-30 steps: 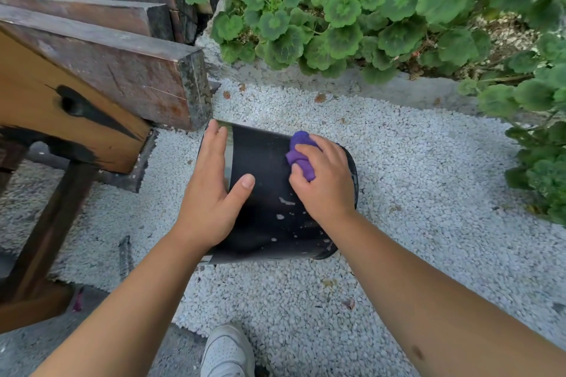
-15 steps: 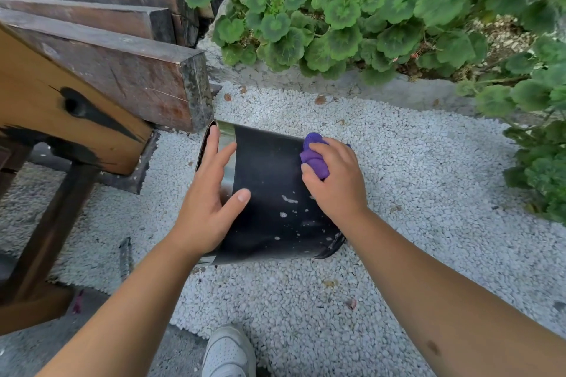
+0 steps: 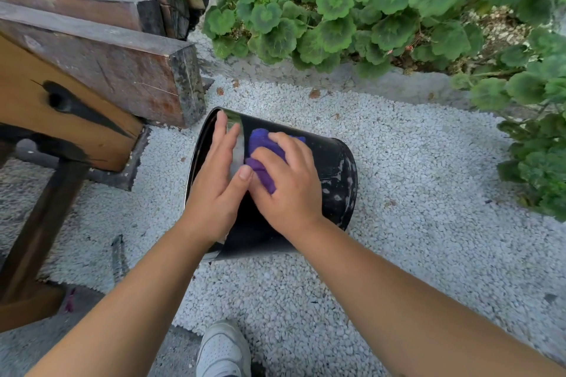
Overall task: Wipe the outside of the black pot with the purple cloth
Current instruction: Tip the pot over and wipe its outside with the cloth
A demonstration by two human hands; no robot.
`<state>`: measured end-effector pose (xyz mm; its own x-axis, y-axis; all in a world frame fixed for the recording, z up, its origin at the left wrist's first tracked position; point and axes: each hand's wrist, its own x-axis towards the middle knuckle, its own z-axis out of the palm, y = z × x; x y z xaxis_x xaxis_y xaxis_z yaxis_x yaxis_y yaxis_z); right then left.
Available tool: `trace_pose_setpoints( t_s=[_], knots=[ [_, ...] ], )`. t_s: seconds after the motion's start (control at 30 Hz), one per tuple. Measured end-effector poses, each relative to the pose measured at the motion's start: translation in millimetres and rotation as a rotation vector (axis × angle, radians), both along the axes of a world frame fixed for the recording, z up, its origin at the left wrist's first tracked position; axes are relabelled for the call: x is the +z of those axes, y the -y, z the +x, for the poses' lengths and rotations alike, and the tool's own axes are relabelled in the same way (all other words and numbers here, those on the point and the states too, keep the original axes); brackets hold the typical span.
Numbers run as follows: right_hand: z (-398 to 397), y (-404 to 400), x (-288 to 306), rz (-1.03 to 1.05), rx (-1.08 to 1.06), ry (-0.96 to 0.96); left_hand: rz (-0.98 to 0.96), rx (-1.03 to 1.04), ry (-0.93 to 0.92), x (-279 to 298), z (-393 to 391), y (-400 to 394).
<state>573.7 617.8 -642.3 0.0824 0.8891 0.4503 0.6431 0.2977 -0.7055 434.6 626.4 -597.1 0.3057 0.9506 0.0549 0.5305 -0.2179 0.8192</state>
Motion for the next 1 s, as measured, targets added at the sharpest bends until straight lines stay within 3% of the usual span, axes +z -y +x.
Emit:
trace_pose_setpoints(
  t_s=[0.27, 0.53, 0.63, 0.73, 0.87, 0.9, 1.0],
  knots=[
    [51.5, 4.4, -41.6, -0.254, -0.122, -0.006, -0.038, 0.084, -0.084, 3.6, -3.9, -8.7],
    [70.4, -3.8, -37.1, -0.426, -0.188, 0.092, -0.032, 0.110, -0.161, 7.6, 1.4, -11.4],
    [67.2, -11.1, -12.4, -0.465, -0.189, -0.168, -0.041, 0.122, -0.129, 6.5, -4.6, -9.4],
    [55.2, -27.0, 30.6, -0.493, -0.046, -0.497, -0.024, 0.114, -0.144, 6.0, -4.8, -8.8],
    [40.5, -44.0, 62.4, -0.720, 0.262, -1.350, -0.012, 0.102, -0.128, 6.5, -4.3, -8.3],
    [38.9, -43.6, 62.6, -0.785, 0.293, -1.420, -0.006, 0.097, -0.116, 6.4, -4.9, -8.2],
    [39.9, -39.1, 43.5, -0.858, 0.123, -1.209, 0.011, 0.096, -0.120, 4.5, -8.1, -6.7]
  ],
)
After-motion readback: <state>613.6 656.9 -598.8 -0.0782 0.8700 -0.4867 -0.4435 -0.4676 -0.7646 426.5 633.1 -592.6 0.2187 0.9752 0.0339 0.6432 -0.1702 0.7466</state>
